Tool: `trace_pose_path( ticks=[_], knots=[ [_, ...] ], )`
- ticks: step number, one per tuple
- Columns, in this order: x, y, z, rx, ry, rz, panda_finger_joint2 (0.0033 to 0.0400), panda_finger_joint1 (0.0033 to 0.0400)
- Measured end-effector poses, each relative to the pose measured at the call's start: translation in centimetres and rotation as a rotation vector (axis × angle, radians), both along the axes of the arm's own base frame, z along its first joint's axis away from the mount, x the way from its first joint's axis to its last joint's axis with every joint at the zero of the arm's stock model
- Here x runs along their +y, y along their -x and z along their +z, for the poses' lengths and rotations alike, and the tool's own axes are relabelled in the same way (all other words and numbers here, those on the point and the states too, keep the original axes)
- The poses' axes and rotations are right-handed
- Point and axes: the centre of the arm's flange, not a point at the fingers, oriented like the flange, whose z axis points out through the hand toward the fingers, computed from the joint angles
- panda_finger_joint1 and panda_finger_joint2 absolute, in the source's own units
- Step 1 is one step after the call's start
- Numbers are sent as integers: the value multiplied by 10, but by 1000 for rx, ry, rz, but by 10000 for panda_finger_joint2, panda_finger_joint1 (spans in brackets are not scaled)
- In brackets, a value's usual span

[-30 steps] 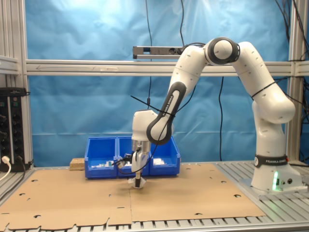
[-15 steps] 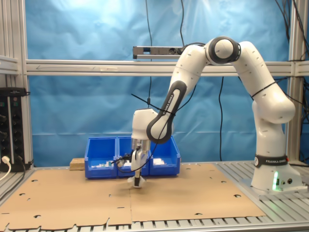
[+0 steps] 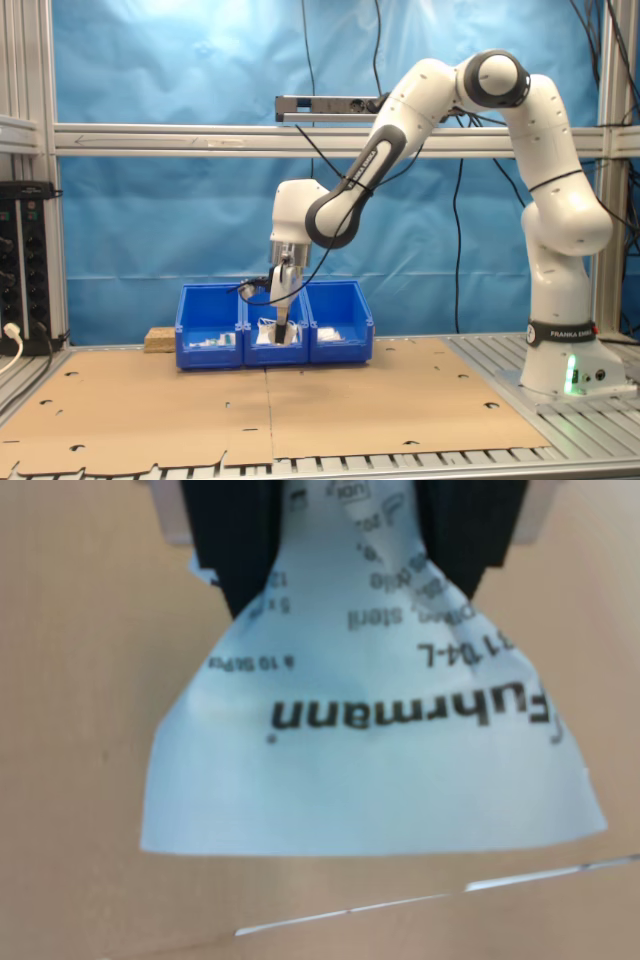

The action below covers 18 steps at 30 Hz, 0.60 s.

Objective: Pick and place sorting task of medical equipment.

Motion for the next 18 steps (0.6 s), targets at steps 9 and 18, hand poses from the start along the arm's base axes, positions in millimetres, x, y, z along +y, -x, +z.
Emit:
trace_pose_path(
  ticks=[9,18],
  knots=[
    [-8,14,95,-11,-22,-6,77,77],
    [-40,36,133,31,-37,-55,77,77]
  ],
)
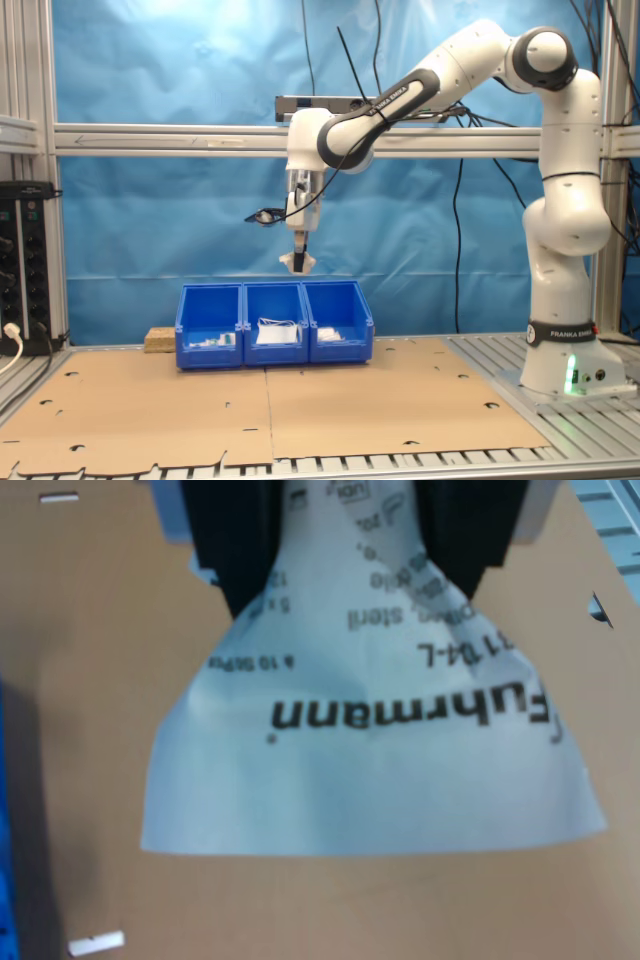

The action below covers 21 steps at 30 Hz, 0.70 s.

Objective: Pick and place sorting task of medical equipment.

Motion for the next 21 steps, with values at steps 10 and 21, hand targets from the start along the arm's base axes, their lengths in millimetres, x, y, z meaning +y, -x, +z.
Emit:
trace_pose_path(
  ticks=[10,21],
  knots=[
    [-78,35,1,86,-14,-135,77,77],
    [-142,68,-6,124,-26,-264,77,77]
  ],
)
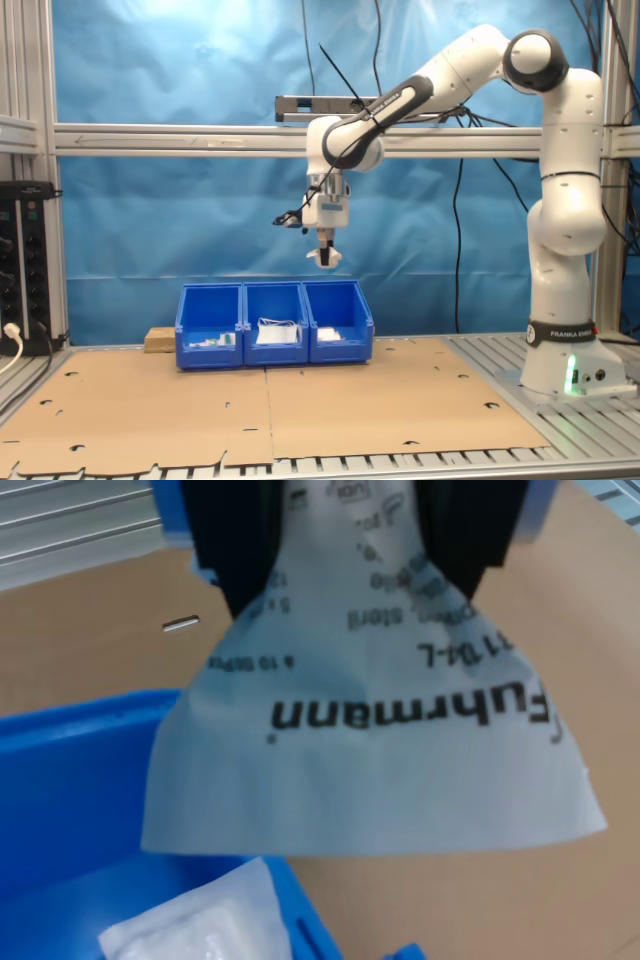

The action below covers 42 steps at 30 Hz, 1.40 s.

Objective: Pick and place sorting task of medical equipment.

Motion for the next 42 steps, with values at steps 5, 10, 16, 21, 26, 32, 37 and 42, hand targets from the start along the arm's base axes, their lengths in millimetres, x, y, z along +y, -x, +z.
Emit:
trace_pose_path(
  ticks=[5,10,16,21,26,32,37,42],
  knots=[
    [-22,10,-8,5,6,-46,77,77],
    [-38,16,-21,17,12,-81,77,77],
    [-53,21,-40,35,22,-110,77,77],
    [-58,22,-48,42,28,-119,77,77],
    [-60,22,-51,41,33,-123,77,77],
    [-64,23,-52,32,42,-130,77,77],
    [-66,23,-52,28,46,-134,77,77],
    [-66,23,-52,24,49,-135,77,77]
  ],
)
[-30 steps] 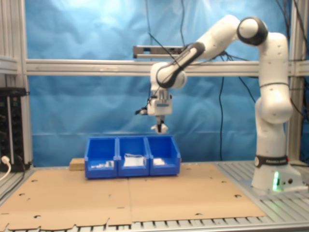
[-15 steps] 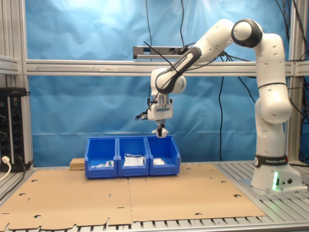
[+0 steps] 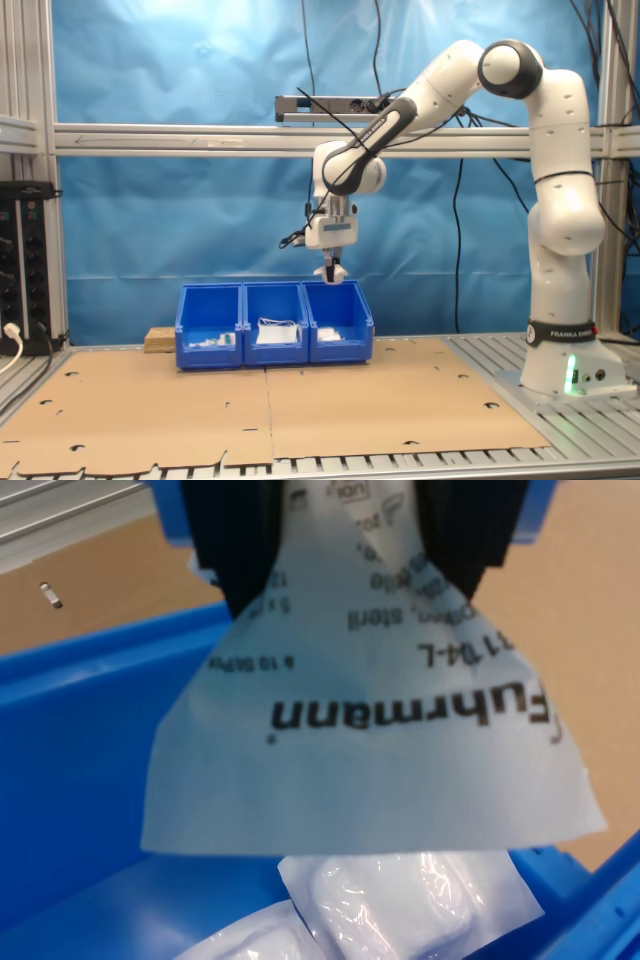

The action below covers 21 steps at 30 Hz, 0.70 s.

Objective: Pick and place sorting task of medical equipment.

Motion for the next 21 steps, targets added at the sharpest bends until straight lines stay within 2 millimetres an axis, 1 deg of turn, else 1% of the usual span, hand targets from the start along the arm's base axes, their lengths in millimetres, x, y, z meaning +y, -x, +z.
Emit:
trace_pose_path(
  ticks=[10,11,16,17,21],
  knots=[
    [-1,-1,1,-6,5,0,77,77],
    [-1,-1,1,-7,6,0,153,153],
    [-1,-1,1,-8,6,0,153,153],
    [-1,-1,1,-8,7,0,246,246],
    [-1,-1,1,-8,7,0,246,246]
  ],
)
